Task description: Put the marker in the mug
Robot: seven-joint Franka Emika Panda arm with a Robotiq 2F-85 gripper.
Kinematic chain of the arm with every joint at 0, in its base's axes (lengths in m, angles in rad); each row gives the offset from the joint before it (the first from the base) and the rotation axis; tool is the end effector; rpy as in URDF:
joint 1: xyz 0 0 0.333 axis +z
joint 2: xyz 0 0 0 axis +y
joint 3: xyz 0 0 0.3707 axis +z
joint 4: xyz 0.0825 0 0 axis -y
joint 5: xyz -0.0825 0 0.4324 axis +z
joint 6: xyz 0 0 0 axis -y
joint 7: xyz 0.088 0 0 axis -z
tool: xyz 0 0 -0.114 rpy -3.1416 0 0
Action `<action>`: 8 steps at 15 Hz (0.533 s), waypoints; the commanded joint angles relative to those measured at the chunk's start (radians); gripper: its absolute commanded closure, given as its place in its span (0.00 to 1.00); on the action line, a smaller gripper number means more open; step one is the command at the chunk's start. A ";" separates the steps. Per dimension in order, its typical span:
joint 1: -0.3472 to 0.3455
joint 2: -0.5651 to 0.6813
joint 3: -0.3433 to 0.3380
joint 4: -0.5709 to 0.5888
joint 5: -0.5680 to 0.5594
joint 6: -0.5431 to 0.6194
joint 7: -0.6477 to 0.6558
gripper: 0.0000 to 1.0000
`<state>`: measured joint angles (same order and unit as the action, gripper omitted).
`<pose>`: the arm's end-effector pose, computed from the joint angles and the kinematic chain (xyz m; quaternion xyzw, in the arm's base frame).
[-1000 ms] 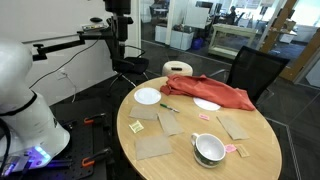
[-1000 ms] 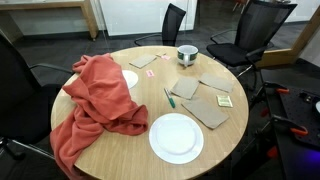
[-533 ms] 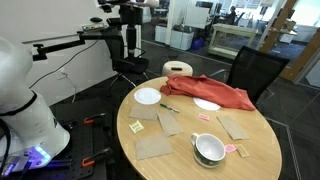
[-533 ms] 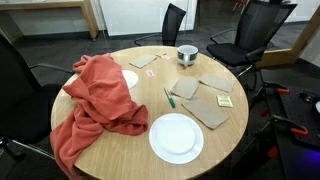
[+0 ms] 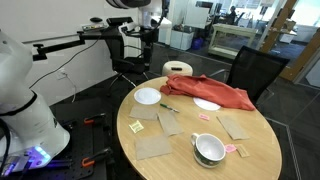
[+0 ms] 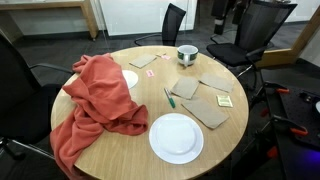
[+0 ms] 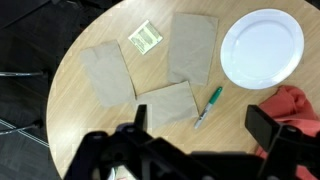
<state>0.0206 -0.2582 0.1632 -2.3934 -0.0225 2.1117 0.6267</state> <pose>0.4721 0.0882 0.4332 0.9757 -0.2166 -0.0006 0.0332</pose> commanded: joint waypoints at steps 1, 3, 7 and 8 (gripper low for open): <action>-0.009 0.154 0.016 0.085 -0.036 0.083 0.160 0.00; 0.000 0.230 0.006 0.124 -0.070 0.121 0.252 0.00; 0.027 0.366 -0.031 0.192 -0.090 0.179 0.349 0.00; 0.034 0.395 -0.040 0.206 -0.085 0.193 0.357 0.00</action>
<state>0.0266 0.0409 0.1545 -2.2553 -0.0961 2.2744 0.9270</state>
